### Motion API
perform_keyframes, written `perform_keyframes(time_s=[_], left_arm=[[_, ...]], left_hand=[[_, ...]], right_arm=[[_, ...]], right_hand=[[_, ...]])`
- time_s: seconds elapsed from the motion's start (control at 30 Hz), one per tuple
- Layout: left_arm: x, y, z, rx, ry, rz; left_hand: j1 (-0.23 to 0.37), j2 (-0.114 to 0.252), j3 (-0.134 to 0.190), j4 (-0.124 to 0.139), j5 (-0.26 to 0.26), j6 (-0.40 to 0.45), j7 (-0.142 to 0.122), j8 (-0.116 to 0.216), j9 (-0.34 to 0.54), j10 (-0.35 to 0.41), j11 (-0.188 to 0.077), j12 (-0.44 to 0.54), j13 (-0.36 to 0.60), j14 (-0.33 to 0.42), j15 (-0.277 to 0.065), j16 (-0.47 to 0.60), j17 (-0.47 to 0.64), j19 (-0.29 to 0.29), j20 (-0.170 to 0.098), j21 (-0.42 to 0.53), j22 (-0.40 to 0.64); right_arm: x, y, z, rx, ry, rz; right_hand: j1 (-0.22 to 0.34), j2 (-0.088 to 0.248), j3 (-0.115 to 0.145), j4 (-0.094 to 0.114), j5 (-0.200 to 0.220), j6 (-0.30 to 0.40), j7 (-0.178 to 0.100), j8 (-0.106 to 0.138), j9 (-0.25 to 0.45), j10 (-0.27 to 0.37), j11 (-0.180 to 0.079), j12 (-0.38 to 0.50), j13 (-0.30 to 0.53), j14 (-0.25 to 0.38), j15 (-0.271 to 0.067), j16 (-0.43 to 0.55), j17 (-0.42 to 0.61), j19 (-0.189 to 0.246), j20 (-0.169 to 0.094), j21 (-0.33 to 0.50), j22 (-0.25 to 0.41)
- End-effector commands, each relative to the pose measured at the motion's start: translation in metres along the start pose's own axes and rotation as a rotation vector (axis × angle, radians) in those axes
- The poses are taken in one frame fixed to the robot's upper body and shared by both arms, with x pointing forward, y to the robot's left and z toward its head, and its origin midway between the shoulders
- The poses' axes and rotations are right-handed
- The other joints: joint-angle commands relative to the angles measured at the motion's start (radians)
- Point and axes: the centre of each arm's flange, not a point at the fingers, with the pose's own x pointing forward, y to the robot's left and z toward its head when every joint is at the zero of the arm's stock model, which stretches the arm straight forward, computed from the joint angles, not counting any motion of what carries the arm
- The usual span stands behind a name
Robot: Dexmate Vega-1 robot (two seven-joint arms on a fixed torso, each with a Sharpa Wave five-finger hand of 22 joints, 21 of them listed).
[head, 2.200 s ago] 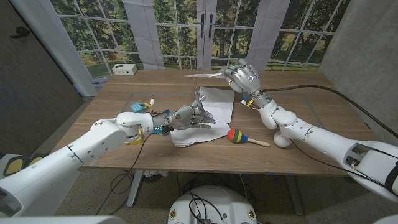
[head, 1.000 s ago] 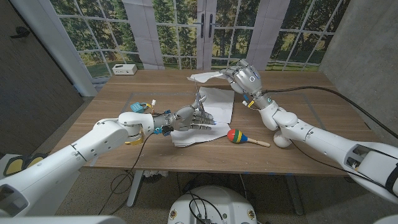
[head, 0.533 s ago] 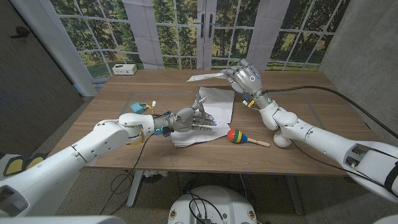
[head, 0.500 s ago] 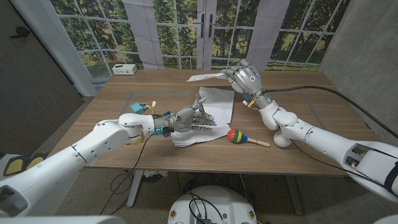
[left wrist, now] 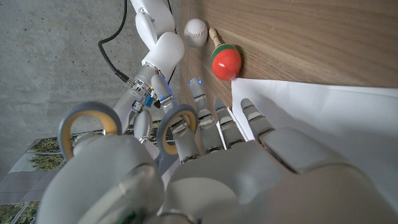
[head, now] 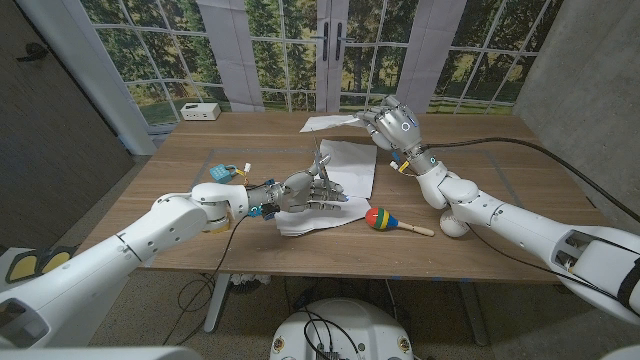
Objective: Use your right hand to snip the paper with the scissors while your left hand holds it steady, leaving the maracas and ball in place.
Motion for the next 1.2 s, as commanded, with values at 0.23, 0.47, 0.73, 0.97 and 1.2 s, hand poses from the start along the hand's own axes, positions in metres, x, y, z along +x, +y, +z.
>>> perform_keyframes(time_s=[0.23,0.47,0.73,0.97,1.2], left_arm=[[0.0041,0.0022,-0.0041,-0.036,0.003,-0.024],[0.0062,0.0031,-0.0041,-0.04,0.006,-0.038],[0.0085,0.0028,-0.0034,-0.043,0.011,-0.058],[0.011,0.0022,-0.0029,-0.05,0.013,-0.072],[0.012,0.0022,-0.0032,-0.058,0.014,-0.077]], left_hand=[[-0.004,0.004,0.003,-0.002,0.005,-0.04,0.059,-0.004,0.004,0.069,-0.064,0.008,0.002,0.0,-0.033,0.002,0.001,-0.001,-0.002,0.006,-0.001],[-0.003,0.005,0.003,-0.003,0.006,-0.04,0.063,-0.005,0.005,0.07,-0.065,0.009,0.002,0.0,-0.032,0.002,0.001,-0.001,-0.002,0.006,-0.001],[-0.003,0.006,0.003,-0.003,0.007,-0.038,0.062,-0.006,0.006,0.068,-0.065,0.007,0.001,0.001,-0.033,0.002,0.001,-0.001,-0.003,0.006,-0.001],[-0.003,0.007,0.003,-0.003,0.008,-0.038,0.06,-0.008,0.007,0.069,-0.063,0.007,0.001,0.001,-0.033,0.003,0.001,-0.002,-0.003,0.006,-0.001],[-0.003,0.007,0.004,-0.004,0.009,-0.037,0.064,-0.009,0.007,0.07,-0.065,0.008,0.002,0.001,-0.033,0.003,0.001,-0.002,-0.003,0.007,-0.001]], right_arm=[[-0.0002,-0.0012,-0.0015,0.006,0.003,-0.006],[0.0013,-0.0024,-0.002,0.005,-0.001,-0.014],[0.0026,-0.004,-0.0034,0.013,0.014,-0.029],[0.0022,-0.0052,-0.0027,0.023,0.02,-0.038],[0.0011,-0.0057,-0.0028,0.035,0.03,-0.044]], right_hand=[[-0.006,0.0,0.008,0.002,-0.001,-0.007,0.0,0.006,-0.002,0.003,-0.005,0.0,0.0,0.008,-0.089,-0.002,0.005,-0.006,-0.127,-0.004,0.0],[-0.006,-0.001,0.009,0.002,-0.002,-0.008,0.0,0.006,-0.003,0.002,-0.005,0.001,0.003,0.01,-0.089,-0.004,0.005,-0.006,-0.127,-0.004,0.0],[-0.008,0.0,0.009,0.003,-0.003,-0.009,0.0,0.006,-0.004,-0.001,-0.002,-0.001,0.001,0.008,-0.088,-0.007,0.004,-0.008,-0.127,-0.005,0.0],[-0.01,0.0,0.008,0.004,-0.004,-0.012,0.0,0.005,-0.005,-0.005,-0.003,-0.002,0.003,0.006,-0.088,-0.01,0.004,-0.013,-0.128,-0.007,0.0],[-0.014,-0.001,0.007,0.007,-0.005,-0.014,0.0,0.005,-0.006,-0.01,-0.004,-0.002,0.006,0.004,-0.087,-0.01,0.007,-0.016,-0.127,-0.008,0.0]])
